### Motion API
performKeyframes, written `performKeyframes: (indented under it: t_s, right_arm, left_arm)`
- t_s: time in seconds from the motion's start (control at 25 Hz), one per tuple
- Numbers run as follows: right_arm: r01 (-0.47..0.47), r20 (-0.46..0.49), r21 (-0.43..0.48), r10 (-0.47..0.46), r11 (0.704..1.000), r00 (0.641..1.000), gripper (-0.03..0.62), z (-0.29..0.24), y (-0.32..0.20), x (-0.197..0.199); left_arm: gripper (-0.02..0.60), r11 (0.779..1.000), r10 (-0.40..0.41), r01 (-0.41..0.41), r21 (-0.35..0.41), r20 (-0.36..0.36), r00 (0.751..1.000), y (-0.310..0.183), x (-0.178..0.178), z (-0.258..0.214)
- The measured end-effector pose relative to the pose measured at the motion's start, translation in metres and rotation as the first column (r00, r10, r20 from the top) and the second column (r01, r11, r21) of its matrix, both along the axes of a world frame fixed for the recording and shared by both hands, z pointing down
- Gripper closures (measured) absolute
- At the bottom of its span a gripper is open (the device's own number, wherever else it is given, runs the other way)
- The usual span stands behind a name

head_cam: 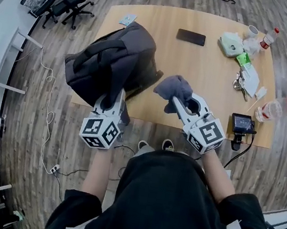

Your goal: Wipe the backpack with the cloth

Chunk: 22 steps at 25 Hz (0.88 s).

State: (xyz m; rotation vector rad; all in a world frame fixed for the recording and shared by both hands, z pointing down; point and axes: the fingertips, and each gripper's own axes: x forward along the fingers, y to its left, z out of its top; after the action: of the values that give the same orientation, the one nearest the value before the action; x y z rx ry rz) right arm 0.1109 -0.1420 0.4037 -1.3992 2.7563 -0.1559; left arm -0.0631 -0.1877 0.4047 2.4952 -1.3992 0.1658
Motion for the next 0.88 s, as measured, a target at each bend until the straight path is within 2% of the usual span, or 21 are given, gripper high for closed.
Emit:
performKeyframes:
  t_s: [0.16,0.36,0.48,0.56,0.68,0.76,0.88]
  right_arm:
    - [0.046,-0.004,0.014,-0.046,0.999,0.999,0.528,-0.006,-0.005,-0.018]
    - [0.104,-0.035,0.022,-0.103,0.994,0.994,0.528,-0.005,-0.005,-0.037]
    - [0.179,-0.094,0.000,-0.178,0.984,0.980,0.528,0.007,-0.005,-0.063]
    - [0.240,-0.146,-0.016,-0.240,0.971,0.960,0.528,0.018,-0.003,-0.088]
    - [0.316,-0.216,0.011,-0.307,0.949,0.927,0.528,0.024,-0.010,-0.133]
    - [0.312,-0.239,0.064,-0.289,0.948,0.927,0.528,0.014,-0.026,-0.155]
    - [0.248,-0.245,0.138,-0.209,0.959,0.947,0.528,-0.010,-0.044,-0.165]
  left_arm:
    - [0.517,0.997,-0.072,0.072,-0.011,-0.096,0.993,-0.008,-0.066,-0.022]
    - [0.511,0.977,-0.214,0.208,-0.052,-0.265,0.940,-0.039,-0.146,-0.031]
    - [0.511,0.969,-0.242,0.245,-0.031,-0.316,0.917,-0.056,-0.171,-0.032]
    - [0.511,0.972,-0.226,0.234,-0.011,-0.305,0.925,-0.052,-0.172,-0.027]
    - [0.509,0.983,-0.175,0.182,0.012,-0.220,0.960,-0.032,-0.158,-0.009]
    - [0.505,0.989,-0.137,0.145,0.031,-0.179,0.974,-0.021,-0.146,0.001]
    - [0.500,0.994,-0.093,0.099,0.050,-0.115,0.989,-0.009,-0.132,0.007]
